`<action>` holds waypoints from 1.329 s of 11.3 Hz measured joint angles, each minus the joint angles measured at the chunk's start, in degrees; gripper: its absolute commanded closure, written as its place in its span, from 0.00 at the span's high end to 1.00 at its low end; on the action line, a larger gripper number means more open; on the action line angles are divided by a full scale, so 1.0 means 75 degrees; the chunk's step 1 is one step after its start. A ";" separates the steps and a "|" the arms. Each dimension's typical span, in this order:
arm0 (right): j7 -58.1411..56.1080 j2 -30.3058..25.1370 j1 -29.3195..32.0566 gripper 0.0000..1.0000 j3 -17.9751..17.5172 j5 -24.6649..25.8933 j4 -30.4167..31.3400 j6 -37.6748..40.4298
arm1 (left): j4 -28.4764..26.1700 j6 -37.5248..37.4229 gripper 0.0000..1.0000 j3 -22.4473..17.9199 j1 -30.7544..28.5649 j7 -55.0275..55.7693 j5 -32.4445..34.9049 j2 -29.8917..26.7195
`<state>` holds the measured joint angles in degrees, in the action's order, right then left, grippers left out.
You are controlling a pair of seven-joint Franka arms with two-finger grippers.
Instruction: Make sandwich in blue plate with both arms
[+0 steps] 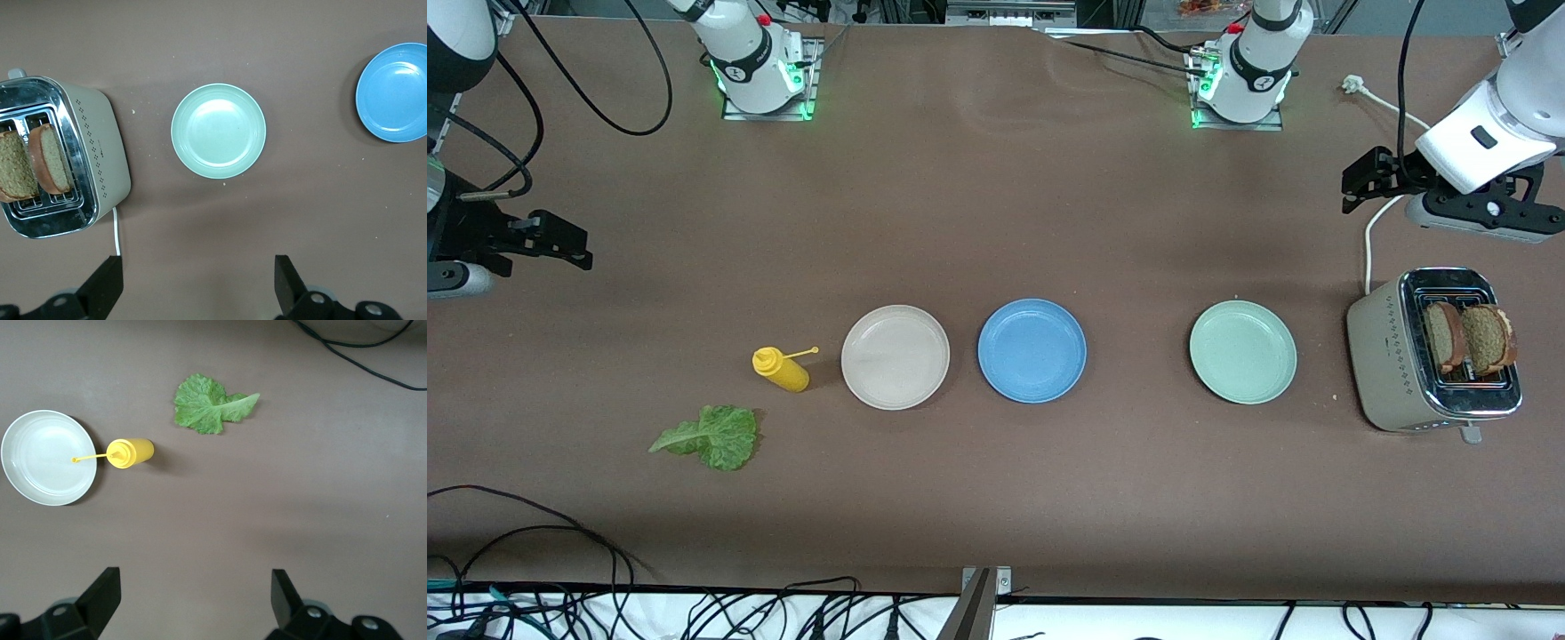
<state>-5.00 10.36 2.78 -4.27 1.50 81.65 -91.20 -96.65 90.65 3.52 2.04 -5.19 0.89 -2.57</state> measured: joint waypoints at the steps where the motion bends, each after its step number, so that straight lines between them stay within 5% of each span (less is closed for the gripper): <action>1: 0.0000 0.0000 0.0004 1.00 0.0002 -0.0028 0.0000 0.0000 | 0.0000 -0.0001 1.00 0.0000 0.0000 0.0000 0.0003 0.0000; 15: 0.0000 0.0000 0.0004 1.00 0.0002 -0.0063 0.0000 0.0000 | 0.0000 -0.0052 1.00 -0.0043 -0.0030 0.0000 0.0112 0.0015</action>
<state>-4.99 10.36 2.81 -4.25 1.02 81.65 -91.20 -96.65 90.26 3.19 1.82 -5.19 1.73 -2.46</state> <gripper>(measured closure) 0.000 0.000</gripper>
